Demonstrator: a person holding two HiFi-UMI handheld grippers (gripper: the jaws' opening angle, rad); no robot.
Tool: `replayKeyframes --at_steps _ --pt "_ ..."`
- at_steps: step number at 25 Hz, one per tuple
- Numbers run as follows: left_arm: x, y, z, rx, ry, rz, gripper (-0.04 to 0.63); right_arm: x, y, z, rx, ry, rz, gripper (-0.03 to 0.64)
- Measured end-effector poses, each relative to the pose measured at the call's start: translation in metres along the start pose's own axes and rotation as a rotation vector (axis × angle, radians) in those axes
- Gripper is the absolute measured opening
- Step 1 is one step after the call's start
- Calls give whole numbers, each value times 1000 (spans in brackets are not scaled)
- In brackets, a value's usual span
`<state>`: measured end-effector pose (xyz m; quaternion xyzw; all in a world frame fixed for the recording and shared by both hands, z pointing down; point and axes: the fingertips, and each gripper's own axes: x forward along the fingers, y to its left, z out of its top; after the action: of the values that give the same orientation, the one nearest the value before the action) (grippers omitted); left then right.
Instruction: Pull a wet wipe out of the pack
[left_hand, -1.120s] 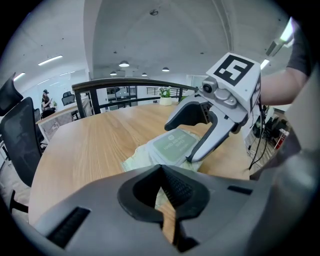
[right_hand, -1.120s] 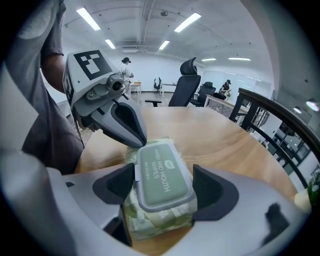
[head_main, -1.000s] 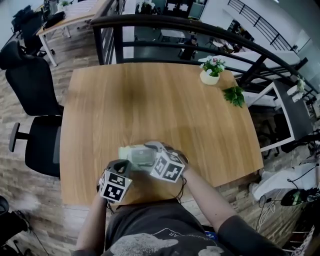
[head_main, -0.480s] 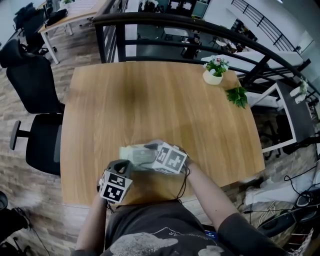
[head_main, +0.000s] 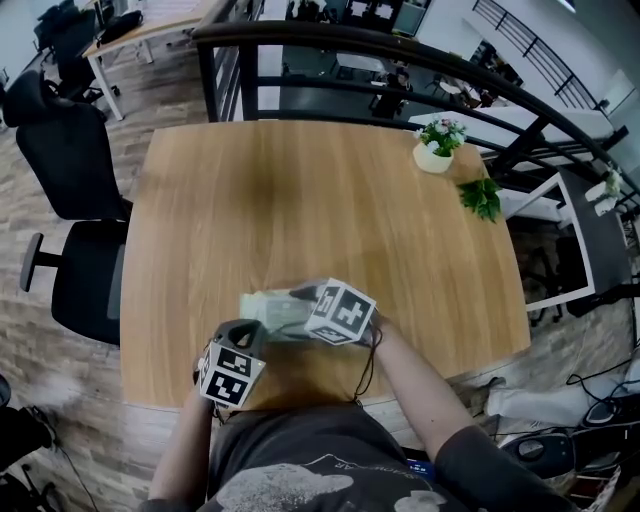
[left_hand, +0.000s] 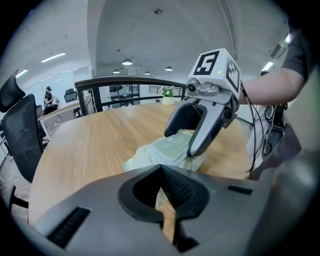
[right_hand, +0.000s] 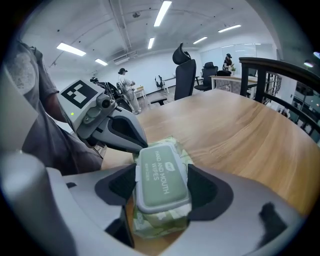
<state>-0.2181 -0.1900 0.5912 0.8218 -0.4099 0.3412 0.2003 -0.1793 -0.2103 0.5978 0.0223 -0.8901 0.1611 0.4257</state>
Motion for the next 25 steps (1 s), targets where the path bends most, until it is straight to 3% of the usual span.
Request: replayKeyframes --at_steps 11,25 --pt "-1 1 0 61 31 23 11 0 0 3 50 3 47 335" --pt "-1 2 1 62 38 23 11 -1 -1 5 116 8 110 334"
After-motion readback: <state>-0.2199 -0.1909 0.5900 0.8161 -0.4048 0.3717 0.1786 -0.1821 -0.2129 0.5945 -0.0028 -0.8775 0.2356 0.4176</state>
